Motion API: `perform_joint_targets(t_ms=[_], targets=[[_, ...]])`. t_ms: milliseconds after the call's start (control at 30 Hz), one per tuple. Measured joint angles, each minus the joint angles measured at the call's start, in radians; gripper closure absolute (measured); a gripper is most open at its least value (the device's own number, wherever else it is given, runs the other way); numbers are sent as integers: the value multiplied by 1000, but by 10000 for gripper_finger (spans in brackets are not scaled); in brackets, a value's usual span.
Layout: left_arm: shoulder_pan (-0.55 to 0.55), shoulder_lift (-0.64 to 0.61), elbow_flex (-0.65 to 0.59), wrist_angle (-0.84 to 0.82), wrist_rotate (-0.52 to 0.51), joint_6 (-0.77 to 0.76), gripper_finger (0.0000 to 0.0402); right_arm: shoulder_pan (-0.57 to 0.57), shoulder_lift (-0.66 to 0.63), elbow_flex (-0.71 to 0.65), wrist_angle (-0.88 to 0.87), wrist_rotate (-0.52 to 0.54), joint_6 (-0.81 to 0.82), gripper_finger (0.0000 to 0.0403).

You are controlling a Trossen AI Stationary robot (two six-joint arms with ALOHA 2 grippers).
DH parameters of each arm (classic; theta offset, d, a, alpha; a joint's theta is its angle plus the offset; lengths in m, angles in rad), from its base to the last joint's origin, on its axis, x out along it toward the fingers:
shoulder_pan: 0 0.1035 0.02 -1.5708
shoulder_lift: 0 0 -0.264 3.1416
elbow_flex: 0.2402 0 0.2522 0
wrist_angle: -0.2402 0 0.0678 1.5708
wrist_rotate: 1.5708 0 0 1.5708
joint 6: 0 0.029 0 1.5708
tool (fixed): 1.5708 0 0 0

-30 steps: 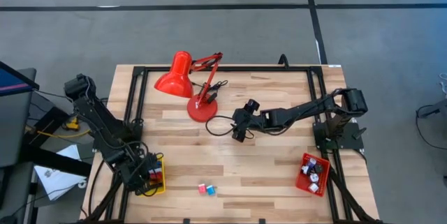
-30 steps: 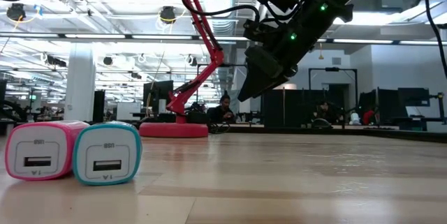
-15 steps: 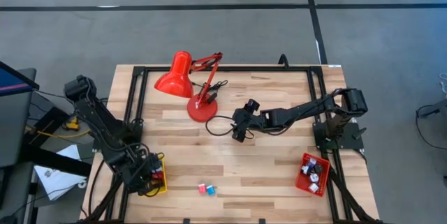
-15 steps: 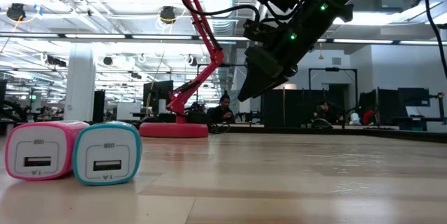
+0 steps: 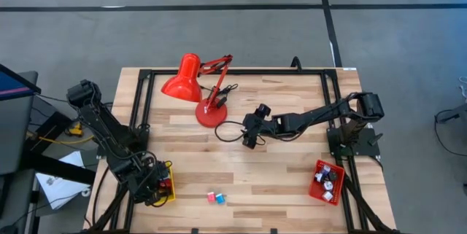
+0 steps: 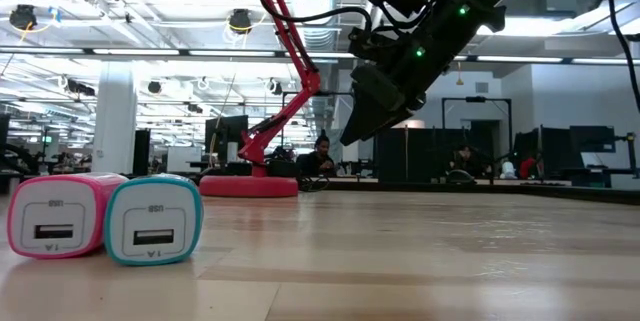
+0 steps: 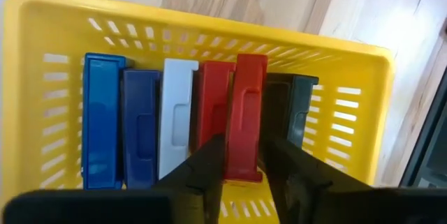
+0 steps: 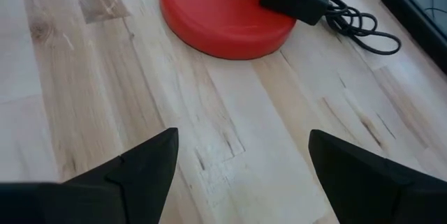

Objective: Pick & Place Office items
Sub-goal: Put the red digital timer into the yellow bin, then put the pink charger adapter into the red bin

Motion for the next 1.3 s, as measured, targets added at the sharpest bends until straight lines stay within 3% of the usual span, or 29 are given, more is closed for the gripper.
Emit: perform_joint_targets(t_ms=[233, 500, 733, 933, 1067, 1300], targets=[[0, 0, 0, 3, 0, 0, 255, 1, 0, 0, 1, -4, 0, 90], [23, -88, -1, 16, -20, 35, 236, 0, 0, 0, 9, -4, 0, 90], [128, -174, -1, 234, -172, 407, 219, 5, 0, 0, 123, -4, -77, 90], [265, -115, -1, 453, -168, 757, 179, 26, 0, 0, 206, -4, -152, 90], [327, -45, -1, 522, -148, 838, 147, 53, 0, 0, 181, -4, -156, 90], [379, 91, -1, 570, -102, 846, 113, 94, 0, 0, 127, -4, -158, 90]])
